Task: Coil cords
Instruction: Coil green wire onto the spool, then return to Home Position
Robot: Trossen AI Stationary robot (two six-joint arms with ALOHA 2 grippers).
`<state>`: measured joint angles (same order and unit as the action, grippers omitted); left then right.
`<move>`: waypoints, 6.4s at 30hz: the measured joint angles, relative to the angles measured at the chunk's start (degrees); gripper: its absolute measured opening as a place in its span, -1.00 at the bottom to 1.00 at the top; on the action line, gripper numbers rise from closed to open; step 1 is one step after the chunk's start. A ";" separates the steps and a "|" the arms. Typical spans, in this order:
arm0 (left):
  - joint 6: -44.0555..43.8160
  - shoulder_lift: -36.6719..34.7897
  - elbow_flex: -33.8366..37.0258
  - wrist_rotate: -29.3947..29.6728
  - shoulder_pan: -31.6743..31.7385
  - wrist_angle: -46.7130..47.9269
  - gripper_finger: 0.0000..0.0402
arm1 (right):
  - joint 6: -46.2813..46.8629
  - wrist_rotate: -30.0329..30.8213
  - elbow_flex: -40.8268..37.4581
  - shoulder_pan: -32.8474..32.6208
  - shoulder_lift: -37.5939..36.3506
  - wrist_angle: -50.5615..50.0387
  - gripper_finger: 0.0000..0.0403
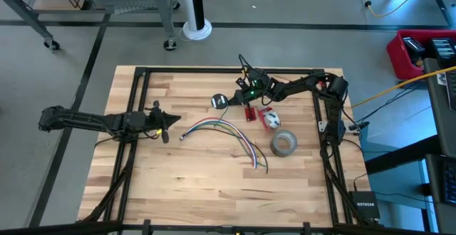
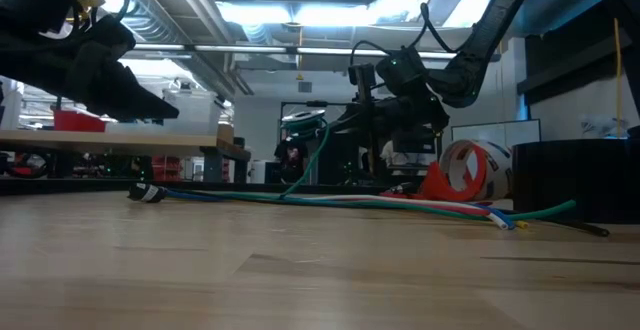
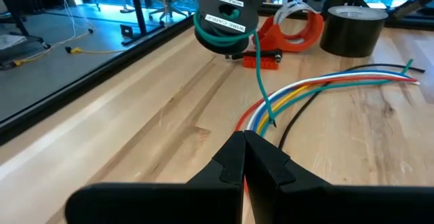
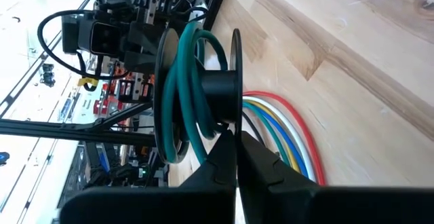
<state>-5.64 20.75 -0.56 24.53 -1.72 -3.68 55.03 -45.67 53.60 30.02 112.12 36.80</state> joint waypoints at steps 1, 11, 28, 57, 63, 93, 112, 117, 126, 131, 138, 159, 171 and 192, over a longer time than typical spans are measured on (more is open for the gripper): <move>0.03 0.00 0.00 0.00 0.00 0.00 -1.00 | -0.01 0.02 0.00 0.00 0.00 0.13 -1.00; 0.03 0.00 0.00 0.00 0.00 0.02 -1.00 | -0.03 -1.35 0.00 0.00 -0.02 0.87 -1.00; 0.03 0.00 0.02 -0.02 0.00 0.04 -1.00 | -19.95 2.80 -0.92 0.33 -17.53 -18.78 -1.00; 0.03 0.00 0.02 -0.02 0.00 0.04 -1.00 | -23.56 14.92 -32.52 0.39 -48.39 -10.86 -1.00; 0.03 0.02 0.02 -0.04 0.00 0.07 -1.00 | -17.93 15.63 -38.59 0.32 -58.89 -10.73 -1.00; 0.06 0.02 0.02 -0.04 -0.02 0.06 -1.00 | -10.27 27.10 -18.87 -34.47 -20.12 4.31 -1.00; 0.05 0.01 0.02 -0.03 -0.02 0.05 -1.00 | -8.85 26.88 -6.23 -35.26 1.35 3.07 -1.00; 0.03 0.02 0.02 -0.02 -0.02 0.06 -1.00 | -9.04 28.43 -6.19 -35.30 1.90 3.09 -0.98; 0.03 0.02 0.02 -0.04 -0.02 0.06 -1.00 | -8.78 31.12 -6.23 -35.41 2.01 2.88 -0.74; 0.05 0.00 0.02 -0.04 -0.02 0.07 -1.00 | -8.81 31.31 -6.29 -35.36 2.03 2.80 -0.61; 0.06 0.02 0.02 -0.02 -0.02 0.07 -1.00 | -9.33 41.21 -6.38 -34.82 2.19 1.46 -0.46; 0.05 0.02 0.02 -0.04 -0.01 0.07 -1.00 | -7.05 37.27 -6.58 -32.04 0.87 3.56 -0.44; 0.06 0.00 0.03 -0.04 -0.01 0.07 -1.00 | -7.60 36.82 -6.54 -32.13 -7.01 2.28 -0.44; 0.04 0.01 0.04 -0.04 -0.01 0.07 -1.00 | -25.49 46.85 -6.45 -32.22 -43.30 -36.88 -0.44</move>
<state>-5.60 20.76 -0.52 24.49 -1.72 -3.62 29.54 1.18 47.16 -2.20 68.82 -0.07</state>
